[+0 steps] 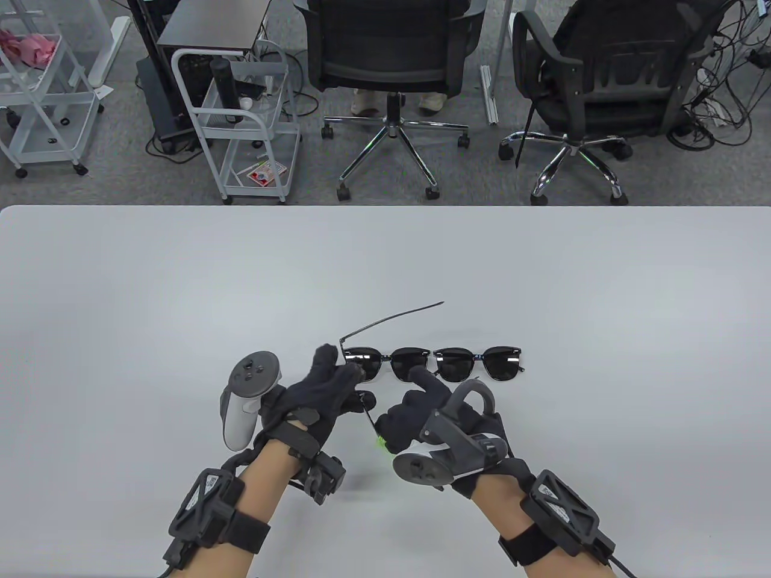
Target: Dust sunglasses
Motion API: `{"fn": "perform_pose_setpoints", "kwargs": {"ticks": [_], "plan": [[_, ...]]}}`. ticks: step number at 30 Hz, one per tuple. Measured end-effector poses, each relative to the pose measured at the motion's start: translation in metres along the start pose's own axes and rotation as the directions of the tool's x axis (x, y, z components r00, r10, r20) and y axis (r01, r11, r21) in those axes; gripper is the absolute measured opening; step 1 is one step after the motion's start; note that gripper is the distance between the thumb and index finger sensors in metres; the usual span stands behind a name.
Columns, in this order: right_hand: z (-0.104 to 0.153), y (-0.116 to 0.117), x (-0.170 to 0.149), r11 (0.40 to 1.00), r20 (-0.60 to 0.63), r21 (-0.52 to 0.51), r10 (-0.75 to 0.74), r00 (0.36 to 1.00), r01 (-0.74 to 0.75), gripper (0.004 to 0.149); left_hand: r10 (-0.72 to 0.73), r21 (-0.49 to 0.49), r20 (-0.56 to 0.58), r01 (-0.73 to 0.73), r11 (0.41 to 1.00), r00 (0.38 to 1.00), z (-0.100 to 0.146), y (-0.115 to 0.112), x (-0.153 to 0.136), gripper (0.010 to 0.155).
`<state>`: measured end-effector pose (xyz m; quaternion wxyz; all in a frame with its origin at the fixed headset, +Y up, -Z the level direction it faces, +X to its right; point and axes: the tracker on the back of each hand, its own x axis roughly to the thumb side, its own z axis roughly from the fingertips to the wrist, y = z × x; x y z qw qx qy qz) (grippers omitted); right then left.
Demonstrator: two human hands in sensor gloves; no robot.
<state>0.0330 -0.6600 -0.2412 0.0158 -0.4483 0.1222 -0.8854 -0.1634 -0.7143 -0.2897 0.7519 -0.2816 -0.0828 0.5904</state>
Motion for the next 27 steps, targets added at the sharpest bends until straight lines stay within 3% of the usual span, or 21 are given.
{"fn": "perform_pose_setpoints", "kwargs": {"ticks": [2, 5, 8, 11, 20, 22, 25, 27], "plan": [[0.001, 0.000, -0.003, 1.000, -0.021, -0.011, -0.011, 1.000, 0.011, 0.044, -0.069, -0.081, 0.008, 0.070, 0.994, 0.998, -0.002, -0.011, 0.003, 0.112], [0.001, 0.001, -0.003, 0.999, -0.025, -0.004, 0.032, 0.999, -0.032, 0.044, -0.182, 0.081, 0.021, 0.180, 0.980, 0.983, -0.001, -0.010, 0.013, 0.100], [-0.001, -0.002, -0.002, 0.998, -0.040, -0.018, 0.063, 0.997, -0.064, 0.043, -0.156, 0.101, 0.010, 0.154, 0.983, 0.988, -0.001, -0.004, 0.014, 0.099], [-0.004, -0.001, -0.004, 0.986, -0.061, 0.051, 0.160, 0.985, -0.157, 0.043, -0.165, 0.136, -0.005, 0.164, 0.977, 0.986, 0.001, 0.001, 0.015, 0.099], [0.013, 0.008, -0.050, 0.962, -0.180, 0.184, 0.235, 0.955, -0.202, 0.043, -0.143, 0.203, -0.023, 0.144, 0.968, 0.990, 0.007, 0.031, 0.011, 0.099], [0.010, 0.011, -0.047, 0.963, -0.170, 0.187, 0.225, 0.960, -0.193, 0.043, -0.141, 0.194, -0.033, 0.145, 0.970, 0.989, 0.005, 0.029, 0.009, 0.098], [0.006, 0.013, -0.033, 0.921, -0.086, 0.214, 0.349, 0.933, -0.325, 0.043, -0.145, 0.180, -0.047, 0.151, 0.972, 0.988, 0.004, 0.026, 0.006, 0.098], [0.004, 0.011, -0.027, 0.944, -0.081, 0.172, 0.298, 0.951, -0.281, 0.043, -0.137, 0.164, -0.041, 0.142, 0.976, 0.990, 0.003, 0.021, 0.006, 0.097]]}}
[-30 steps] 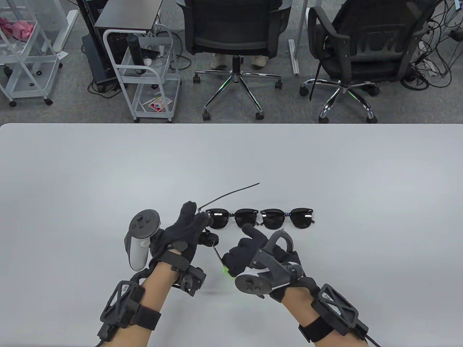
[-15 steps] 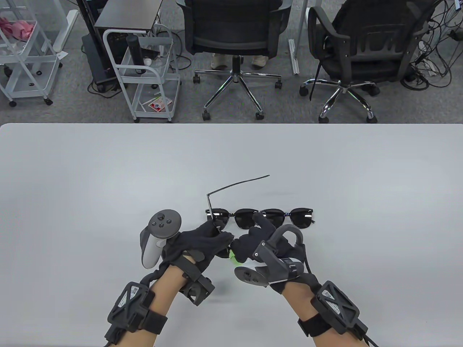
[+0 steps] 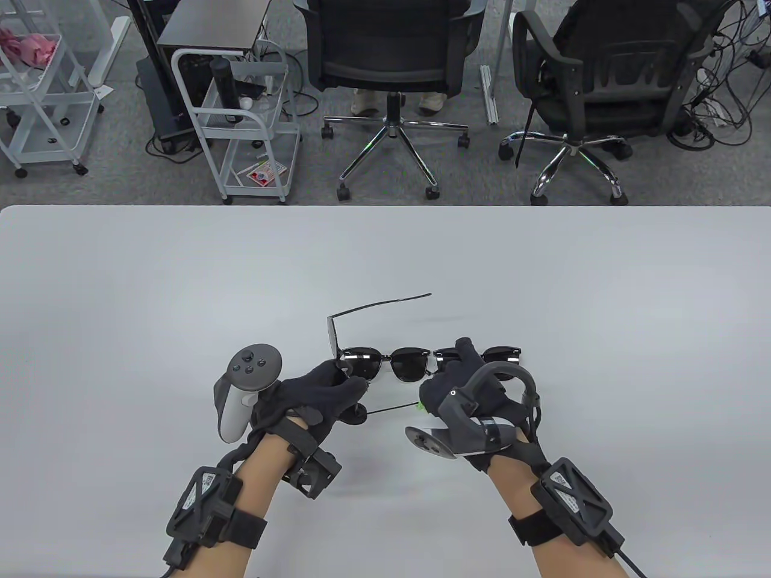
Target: Dust sunglasses
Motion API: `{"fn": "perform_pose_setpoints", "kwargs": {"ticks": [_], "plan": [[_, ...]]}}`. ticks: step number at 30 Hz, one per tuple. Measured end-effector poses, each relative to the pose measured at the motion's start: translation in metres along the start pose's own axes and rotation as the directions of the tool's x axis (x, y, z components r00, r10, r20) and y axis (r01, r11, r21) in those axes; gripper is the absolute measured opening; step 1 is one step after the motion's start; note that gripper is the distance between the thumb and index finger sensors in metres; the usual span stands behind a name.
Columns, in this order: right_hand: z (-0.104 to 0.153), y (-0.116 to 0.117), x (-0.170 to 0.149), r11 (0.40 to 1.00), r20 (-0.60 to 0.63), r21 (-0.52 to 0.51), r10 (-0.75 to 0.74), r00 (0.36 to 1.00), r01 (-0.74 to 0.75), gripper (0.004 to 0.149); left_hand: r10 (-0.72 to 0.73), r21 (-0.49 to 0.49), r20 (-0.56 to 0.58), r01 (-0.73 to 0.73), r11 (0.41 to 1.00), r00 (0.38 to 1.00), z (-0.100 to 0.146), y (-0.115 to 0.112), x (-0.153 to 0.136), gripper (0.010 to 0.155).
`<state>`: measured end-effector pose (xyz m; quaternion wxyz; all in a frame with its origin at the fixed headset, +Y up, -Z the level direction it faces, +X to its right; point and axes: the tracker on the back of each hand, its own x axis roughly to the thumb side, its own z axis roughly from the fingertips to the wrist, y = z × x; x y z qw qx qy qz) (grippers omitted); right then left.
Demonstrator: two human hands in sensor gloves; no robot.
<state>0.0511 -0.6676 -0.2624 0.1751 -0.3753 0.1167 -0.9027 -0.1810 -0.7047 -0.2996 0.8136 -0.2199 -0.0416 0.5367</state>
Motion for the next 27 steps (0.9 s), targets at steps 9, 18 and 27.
{"fn": "perform_pose_setpoints", "kwargs": {"ticks": [9, 18, 27], "plan": [[-0.006, -0.015, 0.023, 0.974, 0.067, -0.143, -0.169, 0.983, 0.177, 0.044, 0.039, -0.089, 0.034, -0.036, 0.995, 0.999, 0.000, -0.020, 0.005, 0.097], [0.004, 0.012, -0.016, 0.991, -0.066, -0.003, -0.135, 0.989, 0.135, 0.043, -0.003, 0.038, 0.006, 0.003, 0.999, 1.000, 0.003, 0.007, -0.001, 0.097], [0.006, 0.014, -0.014, 0.998, -0.071, 0.016, -0.060, 0.996, 0.061, 0.045, -0.166, 0.065, -0.010, 0.166, 0.984, 0.986, 0.004, 0.005, 0.000, 0.097]]}}
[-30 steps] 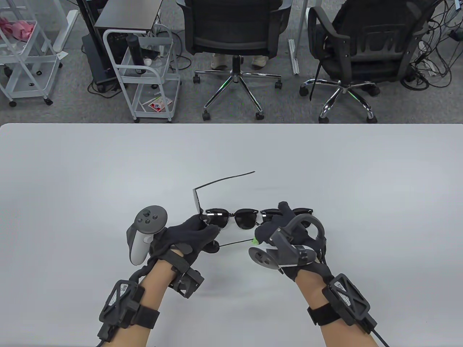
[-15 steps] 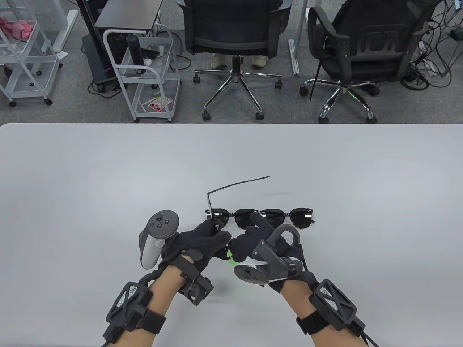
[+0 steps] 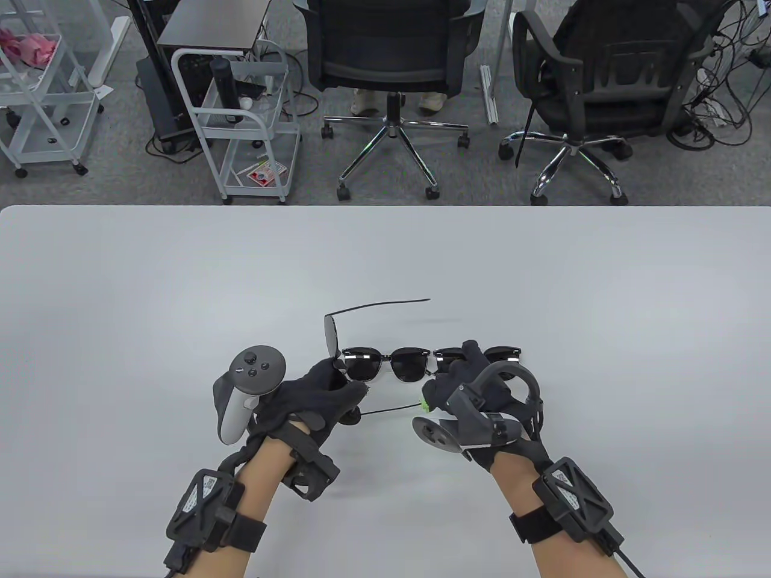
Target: Dust sunglasses
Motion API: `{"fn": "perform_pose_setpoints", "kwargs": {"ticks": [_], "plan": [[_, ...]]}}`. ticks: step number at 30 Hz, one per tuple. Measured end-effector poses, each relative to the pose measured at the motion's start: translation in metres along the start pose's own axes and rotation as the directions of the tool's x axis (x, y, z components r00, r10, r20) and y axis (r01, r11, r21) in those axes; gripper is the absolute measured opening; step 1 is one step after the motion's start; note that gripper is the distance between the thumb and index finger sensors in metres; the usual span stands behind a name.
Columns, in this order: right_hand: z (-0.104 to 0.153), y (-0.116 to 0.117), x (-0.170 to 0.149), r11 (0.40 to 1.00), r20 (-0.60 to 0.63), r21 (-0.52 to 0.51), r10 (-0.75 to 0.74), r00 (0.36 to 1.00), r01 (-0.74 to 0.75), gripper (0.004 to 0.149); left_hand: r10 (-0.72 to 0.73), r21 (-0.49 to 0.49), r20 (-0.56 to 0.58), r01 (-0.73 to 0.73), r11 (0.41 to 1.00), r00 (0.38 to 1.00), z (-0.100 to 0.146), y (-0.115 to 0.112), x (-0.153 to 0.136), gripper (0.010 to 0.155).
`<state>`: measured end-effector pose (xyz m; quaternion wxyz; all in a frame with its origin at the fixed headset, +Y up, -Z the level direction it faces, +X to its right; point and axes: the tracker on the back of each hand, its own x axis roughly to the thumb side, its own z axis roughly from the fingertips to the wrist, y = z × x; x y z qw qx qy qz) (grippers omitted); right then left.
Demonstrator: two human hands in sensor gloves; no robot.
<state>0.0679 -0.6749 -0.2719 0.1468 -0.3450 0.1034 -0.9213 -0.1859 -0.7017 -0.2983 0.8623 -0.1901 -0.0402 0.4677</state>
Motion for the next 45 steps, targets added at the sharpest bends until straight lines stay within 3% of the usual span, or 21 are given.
{"fn": "perform_pose_setpoints", "kwargs": {"ticks": [5, 9, 11, 13, 18, 23, 26, 29, 32, 37, 45], "plan": [[0.014, -0.031, -0.004, 0.965, -0.017, -0.252, -0.086, 0.996, 0.080, 0.046, -0.040, 0.012, -0.023, 0.040, 0.999, 0.999, -0.003, -0.001, -0.004, 0.097], [0.017, -0.043, 0.002, 0.945, 0.027, -0.223, -0.240, 0.970, 0.240, 0.044, -0.017, 0.038, -0.039, 0.018, 0.999, 0.999, -0.004, 0.005, -0.008, 0.097], [0.012, -0.039, 0.009, 0.936, 0.080, -0.127, -0.321, 0.944, 0.329, 0.044, -0.010, 0.057, -0.042, 0.012, 0.998, 0.999, -0.003, 0.008, -0.010, 0.097], [0.004, -0.025, 0.018, 0.905, 0.114, 0.070, -0.425, 0.898, 0.419, 0.044, 0.007, 0.067, -0.040, -0.004, 0.998, 0.999, -0.003, 0.010, -0.011, 0.097], [-0.004, 0.017, 0.037, 0.747, 0.069, 0.437, -0.583, 0.809, 0.501, 0.045, 0.029, 0.058, -0.036, -0.027, 0.998, 0.999, -0.003, 0.010, -0.012, 0.097], [-0.009, 0.037, 0.040, 0.783, 0.050, 0.467, -0.487, 0.872, 0.411, 0.057, 0.039, 0.053, -0.036, -0.037, 0.998, 0.999, -0.002, 0.009, -0.012, 0.098], [-0.008, 0.031, 0.031, 0.808, 0.028, 0.408, -0.477, 0.878, 0.426, 0.067, 0.061, 0.058, -0.026, -0.059, 0.997, 0.998, -0.002, 0.010, -0.011, 0.097], [-0.004, 0.019, 0.014, 0.801, -0.017, 0.291, -0.542, 0.840, 0.523, 0.068, 0.088, 0.075, -0.006, -0.087, 0.993, 0.996, 0.000, 0.012, -0.009, 0.098], [0.001, 0.010, -0.002, 0.783, -0.071, 0.092, -0.611, 0.789, 0.615, 0.063, 0.128, 0.070, 0.036, -0.130, 0.989, 0.991, 0.001, 0.011, -0.006, 0.098], [0.005, 0.001, -0.010, 0.755, -0.107, -0.180, -0.653, 0.750, 0.631, 0.057, 0.135, -0.005, 0.087, -0.135, 0.991, 0.987, 0.003, -0.003, 0.003, 0.098], [-0.002, -0.008, 0.004, 0.781, -0.082, -0.226, -0.611, 0.787, 0.582, 0.058, 0.078, -0.102, 0.142, -0.064, 0.993, 0.987, 0.005, -0.028, 0.020, 0.097]]}}
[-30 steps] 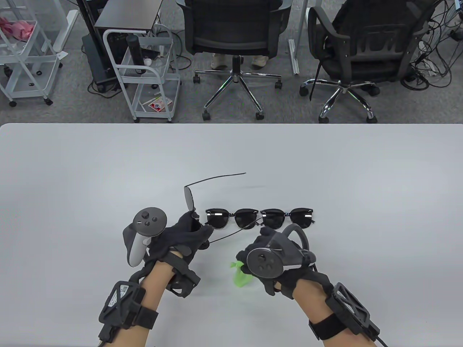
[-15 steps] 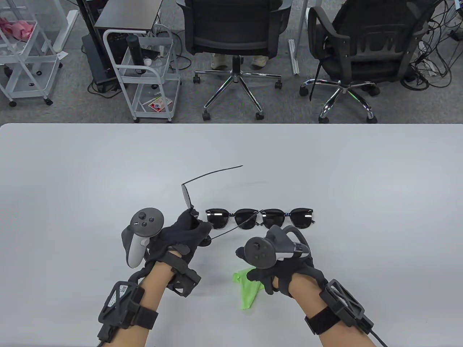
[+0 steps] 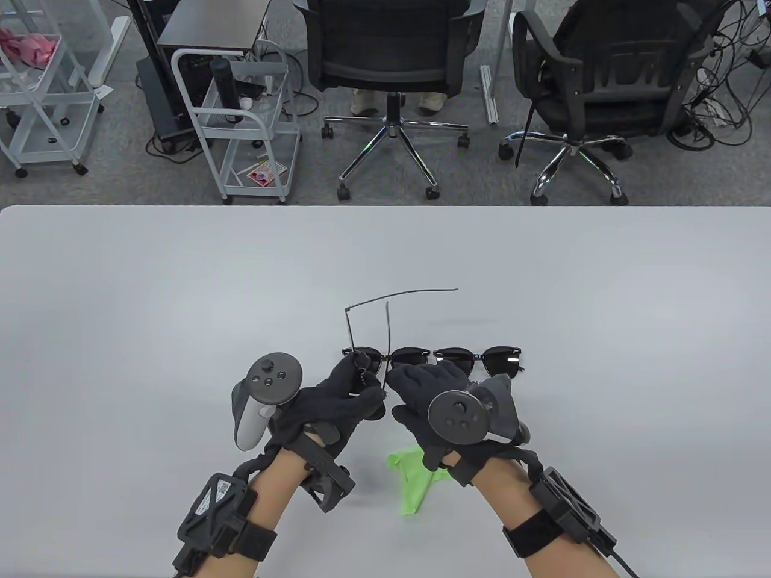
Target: Dust sunglasses
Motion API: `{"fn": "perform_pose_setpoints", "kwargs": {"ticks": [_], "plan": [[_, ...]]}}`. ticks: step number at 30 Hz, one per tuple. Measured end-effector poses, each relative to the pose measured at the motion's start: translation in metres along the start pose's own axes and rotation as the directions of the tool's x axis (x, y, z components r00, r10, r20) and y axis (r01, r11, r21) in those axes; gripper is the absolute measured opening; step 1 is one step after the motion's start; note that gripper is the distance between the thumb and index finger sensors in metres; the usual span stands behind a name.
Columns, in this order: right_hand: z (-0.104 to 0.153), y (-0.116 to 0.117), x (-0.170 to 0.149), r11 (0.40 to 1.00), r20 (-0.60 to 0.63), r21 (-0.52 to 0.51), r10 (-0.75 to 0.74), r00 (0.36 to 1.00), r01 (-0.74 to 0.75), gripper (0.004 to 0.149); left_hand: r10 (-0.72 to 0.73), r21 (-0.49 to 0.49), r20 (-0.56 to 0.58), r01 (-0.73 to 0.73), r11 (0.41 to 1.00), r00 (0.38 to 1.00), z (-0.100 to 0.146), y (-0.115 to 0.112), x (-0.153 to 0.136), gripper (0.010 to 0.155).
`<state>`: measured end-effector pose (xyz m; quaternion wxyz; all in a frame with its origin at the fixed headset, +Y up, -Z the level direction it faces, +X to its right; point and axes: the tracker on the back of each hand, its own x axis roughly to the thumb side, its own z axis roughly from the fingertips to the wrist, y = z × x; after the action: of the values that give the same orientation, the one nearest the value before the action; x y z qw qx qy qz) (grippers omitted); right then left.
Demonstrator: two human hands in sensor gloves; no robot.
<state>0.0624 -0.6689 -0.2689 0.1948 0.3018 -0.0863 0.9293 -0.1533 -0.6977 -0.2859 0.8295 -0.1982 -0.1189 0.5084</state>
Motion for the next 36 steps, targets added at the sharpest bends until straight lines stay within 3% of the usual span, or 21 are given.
{"fn": "perform_pose_setpoints", "kwargs": {"ticks": [6, 9, 10, 12, 14, 18, 21, 26, 32, 36], "plan": [[-0.001, 0.001, 0.002, 0.997, 0.024, 0.040, 0.061, 0.998, -0.062, 0.057, -0.069, -0.030, -0.004, 0.069, 0.997, 0.998, -0.002, -0.008, 0.002, 0.097], [0.002, -0.018, 0.003, 0.992, 0.018, -0.068, 0.109, 0.994, -0.107, 0.049, -0.113, 0.029, -0.030, 0.114, 0.993, 0.993, -0.003, 0.000, -0.002, 0.096], [0.006, -0.027, 0.003, 0.981, 0.016, -0.150, 0.130, 0.991, -0.126, 0.048, -0.138, 0.046, -0.040, 0.139, 0.989, 0.990, -0.002, 0.003, -0.004, 0.096], [0.012, -0.040, 0.000, 0.951, 0.004, -0.267, 0.163, 0.987, -0.156, 0.051, -0.225, 0.084, -0.046, 0.228, 0.970, 0.973, -0.001, 0.008, -0.004, 0.096], [0.016, -0.048, -0.007, 0.932, -0.023, -0.314, 0.185, 0.983, -0.182, 0.059, -0.327, 0.108, -0.045, 0.330, 0.938, 0.944, 0.000, 0.009, -0.002, 0.095], [0.014, -0.039, -0.028, 0.967, -0.137, -0.238, 0.062, 0.989, -0.094, 0.078, -0.428, 0.094, 0.016, 0.424, 0.901, 0.904, 0.000, -0.001, 0.008, 0.094], [0.011, -0.023, -0.038, 0.979, -0.188, -0.172, -0.143, 0.972, 0.111, 0.077, -0.457, 0.090, 0.054, 0.451, 0.888, 0.888, 0.001, -0.010, 0.017, 0.094], [0.008, -0.011, -0.032, 0.913, -0.201, -0.138, -0.404, 0.892, 0.383, 0.067, -0.440, 0.081, 0.049, 0.436, 0.896, 0.897, 0.000, -0.011, 0.016, 0.094], [0.005, 0.002, -0.023, 0.772, -0.187, -0.072, -0.632, 0.752, 0.631, 0.071, -0.420, 0.030, 0.081, 0.419, 0.908, 0.904, -0.002, -0.018, 0.016, 0.093], [0.004, -0.002, -0.024, 0.812, -0.156, -0.047, -0.582, 0.798, 0.582, 0.071, -0.411, 0.040, 0.082, 0.409, 0.912, 0.908, -0.002, -0.016, 0.015, 0.093]]}}
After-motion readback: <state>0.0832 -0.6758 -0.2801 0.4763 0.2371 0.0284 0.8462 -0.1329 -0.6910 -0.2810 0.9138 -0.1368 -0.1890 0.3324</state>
